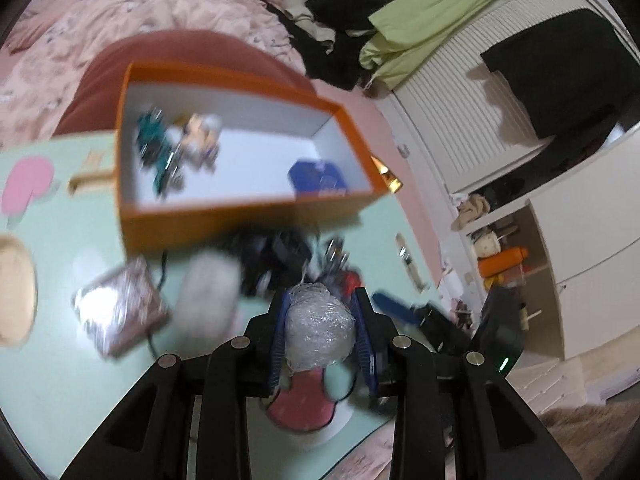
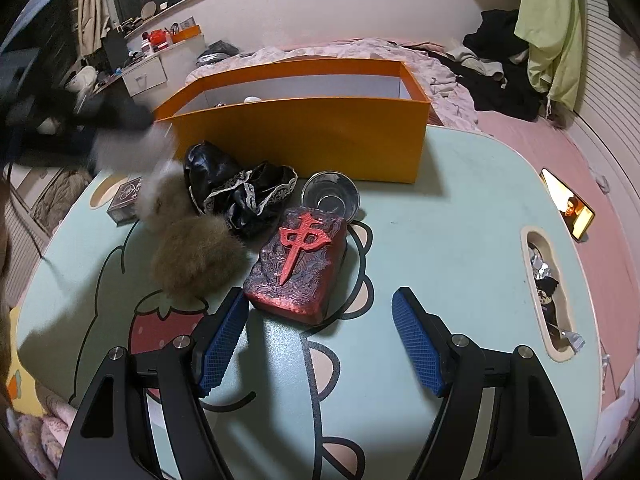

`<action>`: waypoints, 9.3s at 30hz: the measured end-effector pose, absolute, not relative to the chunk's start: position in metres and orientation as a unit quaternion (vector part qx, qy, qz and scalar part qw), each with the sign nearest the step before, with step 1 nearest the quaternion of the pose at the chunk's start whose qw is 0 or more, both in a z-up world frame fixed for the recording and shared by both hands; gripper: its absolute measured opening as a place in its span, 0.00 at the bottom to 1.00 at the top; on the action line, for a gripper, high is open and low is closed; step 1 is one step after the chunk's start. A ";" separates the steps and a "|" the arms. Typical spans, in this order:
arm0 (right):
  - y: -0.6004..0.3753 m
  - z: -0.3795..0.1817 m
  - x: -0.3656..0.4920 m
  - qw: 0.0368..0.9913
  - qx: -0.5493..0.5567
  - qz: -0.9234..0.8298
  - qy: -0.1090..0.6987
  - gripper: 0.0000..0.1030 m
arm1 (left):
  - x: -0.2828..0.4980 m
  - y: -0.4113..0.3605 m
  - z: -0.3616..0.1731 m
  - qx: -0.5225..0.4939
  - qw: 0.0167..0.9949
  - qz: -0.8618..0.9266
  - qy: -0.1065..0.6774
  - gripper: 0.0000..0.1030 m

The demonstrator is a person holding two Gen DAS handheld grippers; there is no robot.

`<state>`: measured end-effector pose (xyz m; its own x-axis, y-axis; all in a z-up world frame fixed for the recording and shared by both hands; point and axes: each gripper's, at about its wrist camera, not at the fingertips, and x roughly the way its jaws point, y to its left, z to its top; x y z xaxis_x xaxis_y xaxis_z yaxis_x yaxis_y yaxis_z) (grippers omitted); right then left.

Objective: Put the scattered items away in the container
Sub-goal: 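Pick the clear plastic bag from the box with the left tool, drop it on the table, then grasp the white-headed figurine in the box with the right tool, set it on the table, then grasp the green toy car in the box with the left tool, set it on the table, then reach the right tool into the box and close it on the blue tin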

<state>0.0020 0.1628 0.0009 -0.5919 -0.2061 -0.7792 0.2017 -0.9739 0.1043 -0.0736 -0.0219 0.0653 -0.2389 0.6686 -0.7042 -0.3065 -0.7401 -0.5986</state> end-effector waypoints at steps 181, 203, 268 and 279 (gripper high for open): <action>0.180 0.002 0.018 0.111 0.420 -0.901 -0.002 0.74 | -0.115 -0.022 0.112 -0.468 0.258 0.839 -0.102 0.22; 0.190 0.017 0.007 0.105 0.430 -0.896 -0.033 0.74 | -0.033 -0.060 0.068 -0.368 0.151 0.909 -0.129 0.72; 0.120 0.041 -0.211 0.032 0.719 -0.679 0.146 0.49 | -0.026 -0.123 0.039 -0.335 0.169 0.888 -0.267 0.73; 0.129 0.035 -0.217 0.067 0.722 -0.688 0.032 0.56 | -0.026 -0.129 0.036 -0.326 0.172 0.885 -0.285 0.73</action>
<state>-0.2167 0.1295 0.0353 0.0505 -0.0464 -0.9976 0.1374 -0.9891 0.0530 -0.0255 -0.1287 0.0361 -0.7276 0.4906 -0.4795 -0.1185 -0.7784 -0.6165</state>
